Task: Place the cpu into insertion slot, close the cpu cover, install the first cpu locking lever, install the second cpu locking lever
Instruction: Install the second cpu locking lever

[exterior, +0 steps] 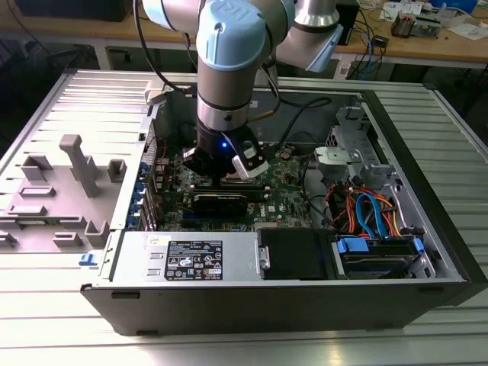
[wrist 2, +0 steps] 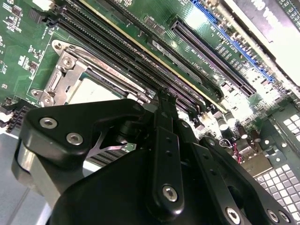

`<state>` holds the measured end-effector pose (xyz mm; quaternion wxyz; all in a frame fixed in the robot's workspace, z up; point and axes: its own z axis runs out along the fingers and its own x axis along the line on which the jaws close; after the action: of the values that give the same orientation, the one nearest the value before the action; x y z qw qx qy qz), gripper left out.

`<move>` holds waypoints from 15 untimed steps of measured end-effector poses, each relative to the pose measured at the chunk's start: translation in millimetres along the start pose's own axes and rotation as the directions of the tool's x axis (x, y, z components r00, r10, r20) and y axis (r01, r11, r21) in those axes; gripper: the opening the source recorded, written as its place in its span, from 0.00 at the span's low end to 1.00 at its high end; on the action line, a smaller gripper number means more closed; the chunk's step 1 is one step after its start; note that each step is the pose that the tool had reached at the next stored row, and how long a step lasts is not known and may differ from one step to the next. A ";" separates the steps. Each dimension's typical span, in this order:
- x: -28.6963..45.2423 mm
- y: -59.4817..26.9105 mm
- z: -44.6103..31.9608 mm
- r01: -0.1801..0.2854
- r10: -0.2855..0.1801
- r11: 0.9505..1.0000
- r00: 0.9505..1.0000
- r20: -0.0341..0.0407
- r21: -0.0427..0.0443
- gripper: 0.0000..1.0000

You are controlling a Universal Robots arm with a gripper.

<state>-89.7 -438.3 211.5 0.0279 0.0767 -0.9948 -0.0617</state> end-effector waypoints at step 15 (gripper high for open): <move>1.8 3.4 3.7 0.000 0.000 1.000 1.000 0.001 -0.006 0.11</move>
<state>-92.2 -434.9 208.4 0.0277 0.0768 -0.9945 -0.0649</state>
